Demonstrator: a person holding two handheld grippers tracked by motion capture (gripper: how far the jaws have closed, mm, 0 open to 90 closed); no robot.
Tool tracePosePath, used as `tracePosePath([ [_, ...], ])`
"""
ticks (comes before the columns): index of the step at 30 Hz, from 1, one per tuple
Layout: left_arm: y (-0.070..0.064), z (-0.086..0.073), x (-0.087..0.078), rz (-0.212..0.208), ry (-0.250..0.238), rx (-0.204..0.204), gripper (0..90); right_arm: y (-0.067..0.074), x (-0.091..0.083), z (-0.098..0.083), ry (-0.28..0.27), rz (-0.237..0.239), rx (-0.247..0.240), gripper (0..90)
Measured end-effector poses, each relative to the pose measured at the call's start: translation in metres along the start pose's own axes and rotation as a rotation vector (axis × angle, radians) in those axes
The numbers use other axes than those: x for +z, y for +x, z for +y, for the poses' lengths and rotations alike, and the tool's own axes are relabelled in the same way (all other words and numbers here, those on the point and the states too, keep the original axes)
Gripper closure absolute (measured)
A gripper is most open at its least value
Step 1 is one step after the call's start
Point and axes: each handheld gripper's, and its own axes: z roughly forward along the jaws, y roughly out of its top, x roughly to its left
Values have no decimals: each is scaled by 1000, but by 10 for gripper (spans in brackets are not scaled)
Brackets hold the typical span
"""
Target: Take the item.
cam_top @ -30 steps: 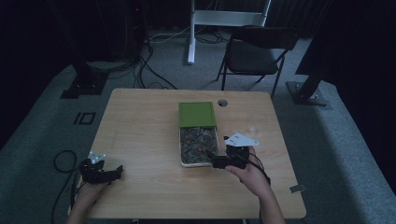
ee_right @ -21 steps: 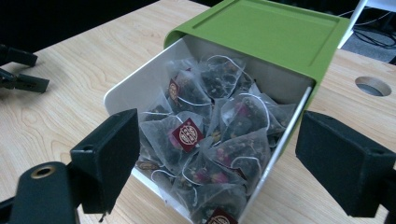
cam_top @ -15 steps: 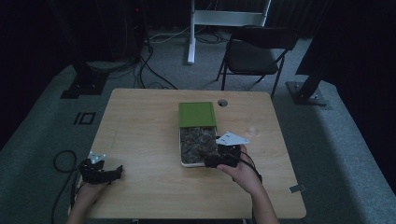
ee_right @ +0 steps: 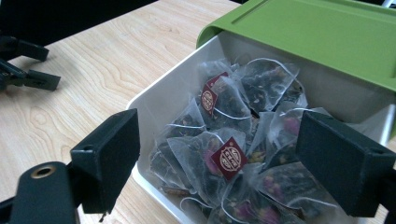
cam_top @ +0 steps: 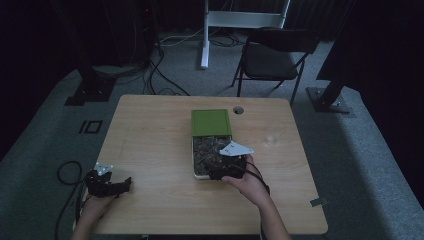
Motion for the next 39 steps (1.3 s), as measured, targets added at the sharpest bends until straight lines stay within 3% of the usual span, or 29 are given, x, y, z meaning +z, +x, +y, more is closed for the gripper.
tracePosePath([
  [4,0,0,0,0,-1,-1,5,3,10,-5,24,-11,-23,217],
  [9,0,0,0,1,-2,-1,5,3,18,-8,39,-19,-5,254],
  [14,0,0,0,0,-1,0,4,0,23,-10,66,-29,8,404],
  [21,0,0,0,1,-1,0,5,0,26,-14,81,-27,9,422],
  [30,0,0,0,0,-1,0,5,4,34,-19,118,-37,-31,470],
  [36,0,0,0,0,-1,-1,4,4,37,-18,147,-30,-45,579],
  [39,0,0,0,0,-1,0,5,3,37,-18,154,-12,-23,645],
])
